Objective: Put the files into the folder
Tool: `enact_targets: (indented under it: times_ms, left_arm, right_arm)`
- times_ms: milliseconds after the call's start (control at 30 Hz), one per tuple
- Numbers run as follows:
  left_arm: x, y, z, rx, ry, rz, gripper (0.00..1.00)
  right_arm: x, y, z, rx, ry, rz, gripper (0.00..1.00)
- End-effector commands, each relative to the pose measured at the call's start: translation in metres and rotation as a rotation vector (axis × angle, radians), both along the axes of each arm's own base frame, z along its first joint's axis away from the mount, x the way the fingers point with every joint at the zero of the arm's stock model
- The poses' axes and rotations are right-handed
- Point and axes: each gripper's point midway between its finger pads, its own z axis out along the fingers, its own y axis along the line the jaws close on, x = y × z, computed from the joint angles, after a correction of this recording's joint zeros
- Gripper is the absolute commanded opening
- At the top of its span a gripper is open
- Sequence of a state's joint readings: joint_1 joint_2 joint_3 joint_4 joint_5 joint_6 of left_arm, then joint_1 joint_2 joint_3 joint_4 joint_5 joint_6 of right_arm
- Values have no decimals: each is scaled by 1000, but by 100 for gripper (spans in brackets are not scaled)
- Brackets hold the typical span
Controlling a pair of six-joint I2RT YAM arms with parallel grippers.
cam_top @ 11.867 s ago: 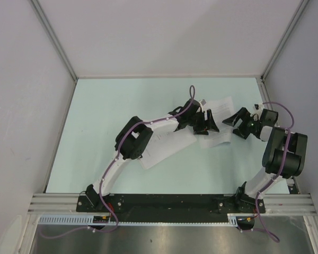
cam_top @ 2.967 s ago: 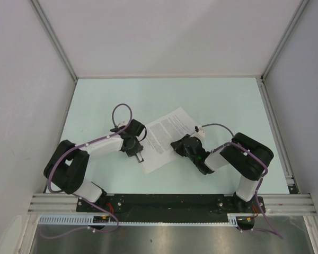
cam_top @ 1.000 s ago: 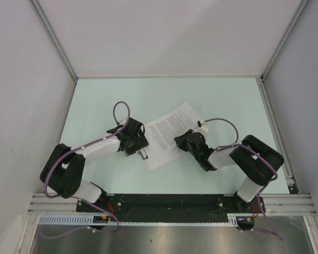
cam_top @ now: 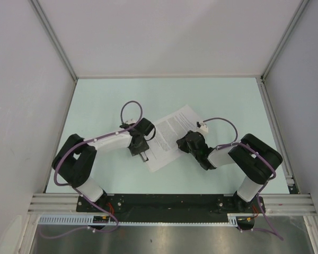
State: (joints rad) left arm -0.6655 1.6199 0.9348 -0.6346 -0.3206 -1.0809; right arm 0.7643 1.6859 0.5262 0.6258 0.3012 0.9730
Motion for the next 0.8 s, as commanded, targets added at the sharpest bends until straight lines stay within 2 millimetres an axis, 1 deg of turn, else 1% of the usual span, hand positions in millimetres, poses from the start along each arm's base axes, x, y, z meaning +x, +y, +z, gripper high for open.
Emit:
enact_targets:
  times_ms: [0, 67, 100, 300, 367, 500, 567, 667, 700, 733, 767]
  left_arm:
    - [2, 3, 16, -15, -70, -1, 48]
    - [0, 2, 15, -24, -62, -6, 52]
    - [0, 1, 13, -27, -61, -10, 57]
    - [-5, -1, -1, -18, -14, -12, 58]
    - [-5, 0, -4, -9, -8, -9, 57]
    - [-6, 1, -9, 14, 14, -4, 50]
    - [-8, 4, -15, 32, 33, 8, 50]
    - [-14, 7, -26, 48, 61, 19, 45]
    - [-14, 6, -28, 42, 64, 21, 41]
    - [-19, 8, -32, 41, 77, 22, 39]
    - [-19, 6, -34, 31, 73, 21, 36]
  right_arm:
    - [6, 8, 7, 26, -27, -2, 0]
    - [6, 9, 6, 29, -24, -1, 0]
    - [6, 8, 5, 28, -23, -1, 0]
    - [6, 11, 6, 35, -24, 3, 0]
    - [6, 11, 6, 36, -25, 4, 0]
    - [5, 11, 5, 34, -24, 9, 0]
    - [5, 12, 5, 38, -23, 10, 0]
    - [5, 14, 4, 44, -24, 9, 0]
    - [4, 15, 2, 39, -21, 9, 0]
    - [3, 14, 1, 37, -17, 4, 0]
    - [1, 15, -1, 33, -9, 0, 0]
